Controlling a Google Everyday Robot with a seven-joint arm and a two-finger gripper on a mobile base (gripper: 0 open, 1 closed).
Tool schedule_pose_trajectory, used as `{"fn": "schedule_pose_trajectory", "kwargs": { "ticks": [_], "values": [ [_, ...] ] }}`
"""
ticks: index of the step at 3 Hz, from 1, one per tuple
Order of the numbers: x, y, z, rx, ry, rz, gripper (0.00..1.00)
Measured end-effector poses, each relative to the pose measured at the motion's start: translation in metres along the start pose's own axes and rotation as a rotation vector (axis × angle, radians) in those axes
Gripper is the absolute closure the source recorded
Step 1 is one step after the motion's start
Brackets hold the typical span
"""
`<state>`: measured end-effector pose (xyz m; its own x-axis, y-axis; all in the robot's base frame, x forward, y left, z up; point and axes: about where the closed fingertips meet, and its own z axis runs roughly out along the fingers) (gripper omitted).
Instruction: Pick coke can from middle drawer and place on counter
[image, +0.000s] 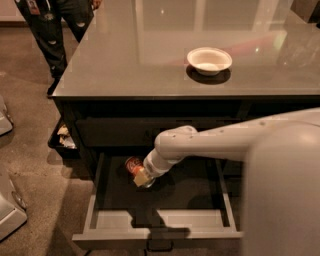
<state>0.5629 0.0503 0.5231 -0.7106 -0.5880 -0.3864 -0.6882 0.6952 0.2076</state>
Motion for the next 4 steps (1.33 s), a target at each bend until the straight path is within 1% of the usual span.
{"fn": "schedule_pose_trajectory", "kwargs": {
  "ticks": [1, 2, 3, 4],
  "values": [
    [0.009, 0.013, -0.085, 0.003, -0.014, -0.153, 1.0],
    [0.003, 0.01, -0.169, 0.06, -0.065, -0.287, 1.0],
    [-0.033, 0.008, -0.232, 0.126, -0.122, -0.407, 1.0],
    [-0.081, 0.01, -0.283, 0.175, -0.199, -0.472, 1.0]
  ]
}}
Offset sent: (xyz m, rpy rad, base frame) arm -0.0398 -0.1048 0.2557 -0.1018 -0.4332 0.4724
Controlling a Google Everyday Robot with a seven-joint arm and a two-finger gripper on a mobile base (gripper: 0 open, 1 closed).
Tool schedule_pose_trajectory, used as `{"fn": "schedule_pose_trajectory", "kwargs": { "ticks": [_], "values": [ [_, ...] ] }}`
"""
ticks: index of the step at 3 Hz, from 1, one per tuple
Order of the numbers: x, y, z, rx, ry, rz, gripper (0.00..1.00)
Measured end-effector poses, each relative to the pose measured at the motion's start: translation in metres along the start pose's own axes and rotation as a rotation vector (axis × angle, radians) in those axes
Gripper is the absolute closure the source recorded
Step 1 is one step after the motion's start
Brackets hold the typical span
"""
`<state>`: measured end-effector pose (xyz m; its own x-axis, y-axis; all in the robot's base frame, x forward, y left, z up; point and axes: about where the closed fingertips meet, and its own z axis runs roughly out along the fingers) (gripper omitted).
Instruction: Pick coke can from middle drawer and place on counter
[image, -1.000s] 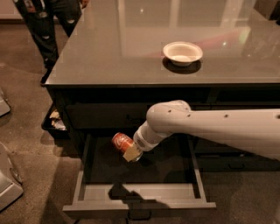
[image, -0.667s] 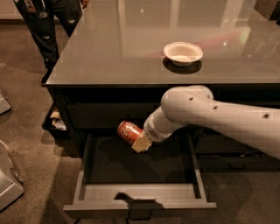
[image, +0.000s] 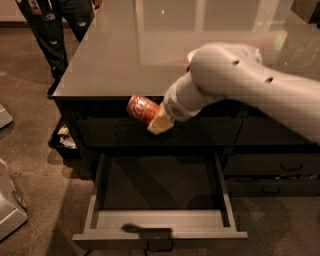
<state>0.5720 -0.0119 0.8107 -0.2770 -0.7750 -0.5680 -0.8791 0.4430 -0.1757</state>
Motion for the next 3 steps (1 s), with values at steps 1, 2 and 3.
{"fn": "schedule_pose_trajectory", "kwargs": {
  "ticks": [1, 2, 3],
  "values": [
    [-0.044, -0.026, -0.038, 0.06, -0.073, -0.017, 1.0],
    [-0.084, -0.044, -0.053, 0.088, -0.112, -0.015, 1.0],
    [-0.118, -0.062, -0.036, 0.081, -0.103, 0.007, 1.0]
  ]
}}
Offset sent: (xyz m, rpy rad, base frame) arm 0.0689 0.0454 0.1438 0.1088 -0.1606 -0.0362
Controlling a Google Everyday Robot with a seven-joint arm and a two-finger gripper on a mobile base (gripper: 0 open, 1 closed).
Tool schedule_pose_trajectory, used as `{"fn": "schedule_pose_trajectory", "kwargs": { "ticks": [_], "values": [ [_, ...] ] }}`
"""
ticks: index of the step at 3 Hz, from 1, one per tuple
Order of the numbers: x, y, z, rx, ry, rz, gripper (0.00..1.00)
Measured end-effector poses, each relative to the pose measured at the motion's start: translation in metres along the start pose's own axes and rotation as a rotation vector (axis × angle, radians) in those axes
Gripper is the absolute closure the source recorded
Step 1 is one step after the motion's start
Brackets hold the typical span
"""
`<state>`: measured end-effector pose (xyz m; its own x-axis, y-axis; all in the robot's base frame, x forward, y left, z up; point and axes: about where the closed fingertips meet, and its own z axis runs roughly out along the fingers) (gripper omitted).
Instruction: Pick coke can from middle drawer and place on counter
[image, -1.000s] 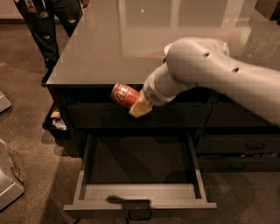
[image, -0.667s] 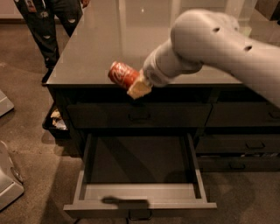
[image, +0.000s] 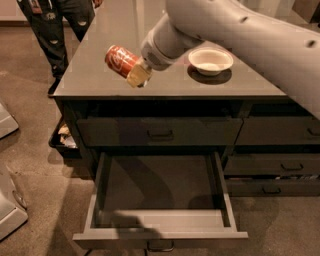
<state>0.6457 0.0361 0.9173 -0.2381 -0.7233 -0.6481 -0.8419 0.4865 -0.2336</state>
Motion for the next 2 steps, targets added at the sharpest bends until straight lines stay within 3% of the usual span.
{"fn": "schedule_pose_trajectory", "kwargs": {
  "ticks": [1, 2],
  "values": [
    [-0.016, -0.019, 0.048, -0.018, 0.065, 0.047, 1.0],
    [-0.013, -0.038, 0.091, -0.018, 0.142, 0.122, 1.0]
  ]
}}
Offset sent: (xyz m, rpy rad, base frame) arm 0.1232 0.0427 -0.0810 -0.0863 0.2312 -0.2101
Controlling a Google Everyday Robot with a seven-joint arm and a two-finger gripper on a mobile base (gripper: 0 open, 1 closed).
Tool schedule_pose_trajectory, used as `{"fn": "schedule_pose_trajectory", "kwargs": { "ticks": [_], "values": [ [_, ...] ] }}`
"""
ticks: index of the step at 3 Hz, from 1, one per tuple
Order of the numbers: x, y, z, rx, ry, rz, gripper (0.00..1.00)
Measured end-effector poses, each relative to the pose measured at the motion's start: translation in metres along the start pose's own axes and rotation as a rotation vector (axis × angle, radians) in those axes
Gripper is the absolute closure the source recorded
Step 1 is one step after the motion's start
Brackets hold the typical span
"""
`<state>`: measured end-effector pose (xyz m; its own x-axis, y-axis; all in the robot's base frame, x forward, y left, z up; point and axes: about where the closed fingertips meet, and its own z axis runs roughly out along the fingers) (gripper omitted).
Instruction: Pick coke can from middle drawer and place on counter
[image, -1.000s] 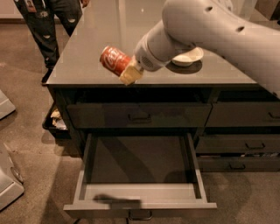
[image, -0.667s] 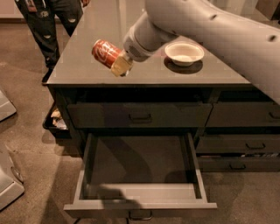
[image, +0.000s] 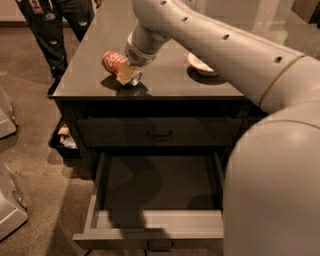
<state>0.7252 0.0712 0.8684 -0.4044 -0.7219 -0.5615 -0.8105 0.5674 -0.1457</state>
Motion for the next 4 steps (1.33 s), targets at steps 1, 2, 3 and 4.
{"fn": "schedule_pose_trajectory", "kwargs": {
  "ticks": [1, 2, 3, 4],
  "values": [
    [0.003, -0.016, 0.022, 0.021, 0.039, 0.075, 0.81],
    [0.002, -0.018, 0.021, 0.025, 0.04, 0.085, 0.58],
    [0.004, -0.025, 0.023, 0.037, 0.041, 0.118, 0.35],
    [0.008, -0.03, 0.028, 0.048, 0.041, 0.15, 0.11]
  ]
}}
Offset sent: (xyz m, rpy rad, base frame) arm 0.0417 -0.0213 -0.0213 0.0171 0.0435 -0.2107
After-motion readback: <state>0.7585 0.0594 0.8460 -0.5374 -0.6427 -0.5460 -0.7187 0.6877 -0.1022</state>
